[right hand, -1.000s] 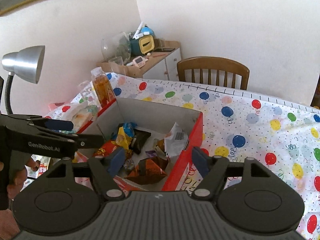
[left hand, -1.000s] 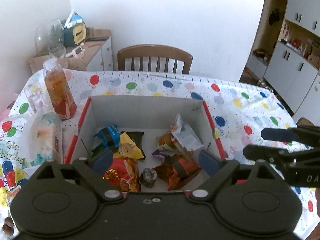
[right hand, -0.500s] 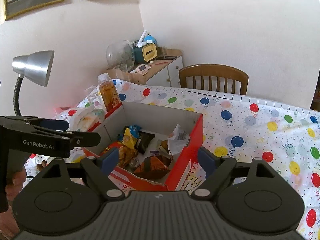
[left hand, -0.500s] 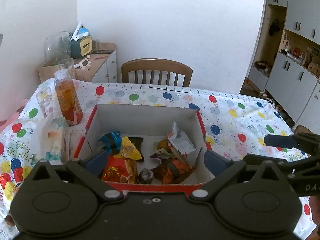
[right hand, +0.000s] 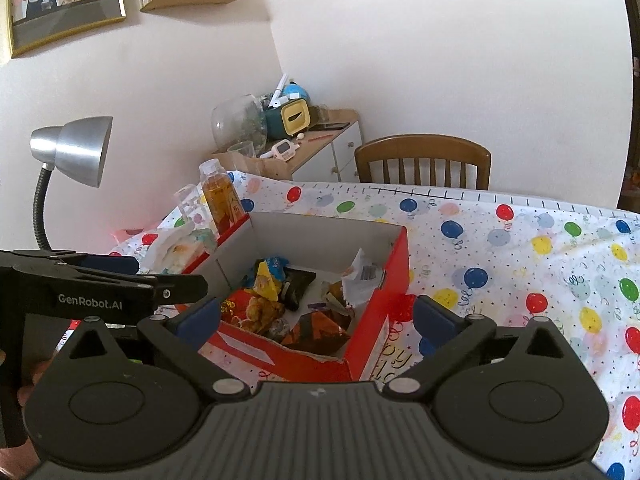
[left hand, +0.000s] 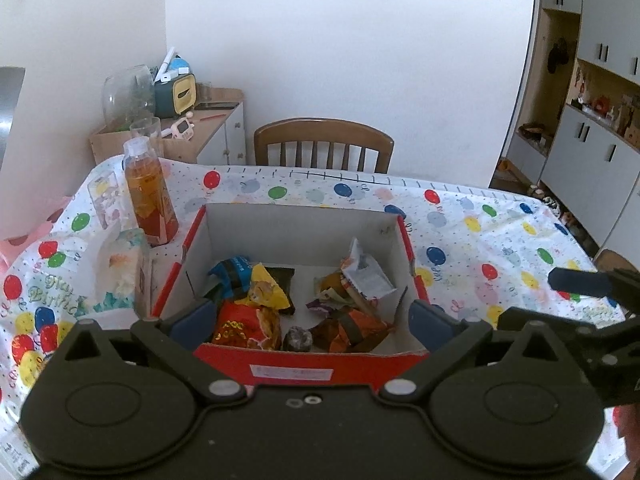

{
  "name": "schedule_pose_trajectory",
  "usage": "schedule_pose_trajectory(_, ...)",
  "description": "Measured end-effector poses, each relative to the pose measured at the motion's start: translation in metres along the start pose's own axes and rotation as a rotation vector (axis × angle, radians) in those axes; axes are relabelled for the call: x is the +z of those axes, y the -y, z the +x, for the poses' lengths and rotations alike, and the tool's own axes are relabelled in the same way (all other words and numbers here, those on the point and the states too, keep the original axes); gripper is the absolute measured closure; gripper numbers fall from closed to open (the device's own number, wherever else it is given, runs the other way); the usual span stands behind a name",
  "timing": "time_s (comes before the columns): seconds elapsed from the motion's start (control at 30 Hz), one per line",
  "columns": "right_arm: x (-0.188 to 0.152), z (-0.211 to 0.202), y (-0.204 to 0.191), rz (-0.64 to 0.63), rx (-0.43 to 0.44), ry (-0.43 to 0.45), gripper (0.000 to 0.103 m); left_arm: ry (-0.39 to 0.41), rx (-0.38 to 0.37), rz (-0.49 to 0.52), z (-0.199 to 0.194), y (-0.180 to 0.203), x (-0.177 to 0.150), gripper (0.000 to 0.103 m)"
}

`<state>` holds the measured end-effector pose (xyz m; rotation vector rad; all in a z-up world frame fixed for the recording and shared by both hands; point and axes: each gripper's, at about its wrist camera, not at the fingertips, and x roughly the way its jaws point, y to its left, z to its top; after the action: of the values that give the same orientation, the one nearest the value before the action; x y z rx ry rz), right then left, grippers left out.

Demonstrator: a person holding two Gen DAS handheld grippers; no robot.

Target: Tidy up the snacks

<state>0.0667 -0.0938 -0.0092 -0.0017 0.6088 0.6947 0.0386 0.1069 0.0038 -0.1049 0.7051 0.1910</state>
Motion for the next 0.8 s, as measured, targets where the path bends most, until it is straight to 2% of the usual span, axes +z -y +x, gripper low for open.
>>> schedule_pose_trajectory(0.8,-0.005,-0.007,-0.003,0.001,0.008,0.017,0.0,0.011,0.012,-0.04,-0.016,0.003,-0.012,0.0)
